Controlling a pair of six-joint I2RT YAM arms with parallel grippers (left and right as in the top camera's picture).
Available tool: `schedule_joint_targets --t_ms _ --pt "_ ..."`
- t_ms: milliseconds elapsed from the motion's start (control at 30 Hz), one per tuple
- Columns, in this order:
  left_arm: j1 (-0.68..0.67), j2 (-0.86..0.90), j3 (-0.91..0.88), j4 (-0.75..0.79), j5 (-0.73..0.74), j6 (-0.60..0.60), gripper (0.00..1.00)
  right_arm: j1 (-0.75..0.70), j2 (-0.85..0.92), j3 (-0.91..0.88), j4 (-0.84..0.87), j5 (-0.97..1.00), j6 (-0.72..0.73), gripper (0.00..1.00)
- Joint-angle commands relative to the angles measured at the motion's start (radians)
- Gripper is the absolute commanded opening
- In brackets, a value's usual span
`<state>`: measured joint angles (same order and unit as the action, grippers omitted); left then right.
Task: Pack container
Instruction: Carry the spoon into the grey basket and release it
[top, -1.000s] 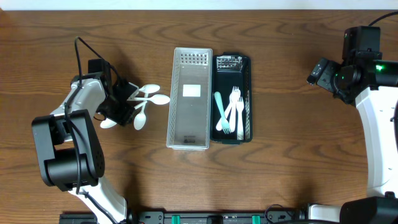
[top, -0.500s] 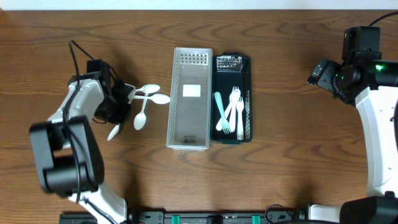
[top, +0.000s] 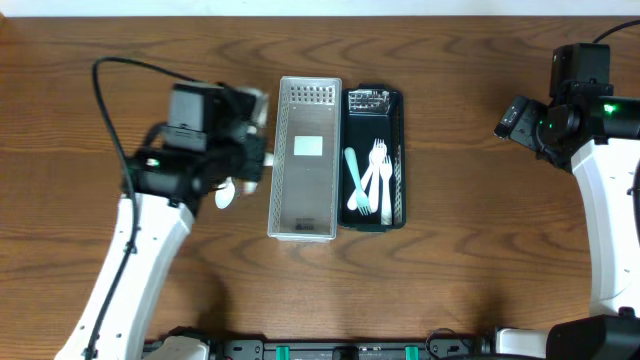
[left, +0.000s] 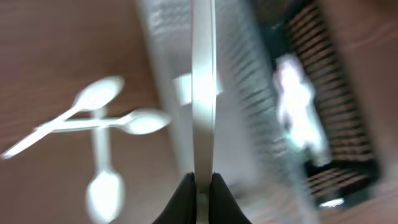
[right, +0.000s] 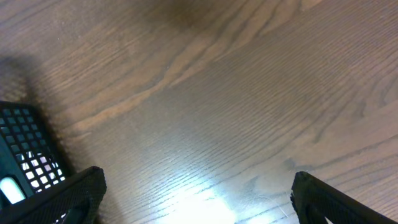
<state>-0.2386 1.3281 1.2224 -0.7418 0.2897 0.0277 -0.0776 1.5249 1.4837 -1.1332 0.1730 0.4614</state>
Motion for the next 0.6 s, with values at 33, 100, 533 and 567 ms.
schedule_joint_targets --t_ms 33,100,533,567 --pt "-0.098 0.076 0.006 0.068 -0.022 -0.286 0.06 -0.011 0.005 -0.006 -0.006 0.003 -0.014 0.99" --pt "-0.127 0.133 0.006 0.101 -0.029 -0.322 0.06 -0.011 0.005 -0.006 -0.008 0.003 -0.014 0.99" --pt "-0.137 0.304 0.066 0.067 0.123 -0.320 0.50 -0.011 0.005 -0.006 -0.015 0.004 -0.015 0.99" --pt "-0.121 0.282 0.081 0.037 0.122 -0.312 0.58 -0.011 0.005 -0.006 -0.015 0.003 -0.017 0.99"
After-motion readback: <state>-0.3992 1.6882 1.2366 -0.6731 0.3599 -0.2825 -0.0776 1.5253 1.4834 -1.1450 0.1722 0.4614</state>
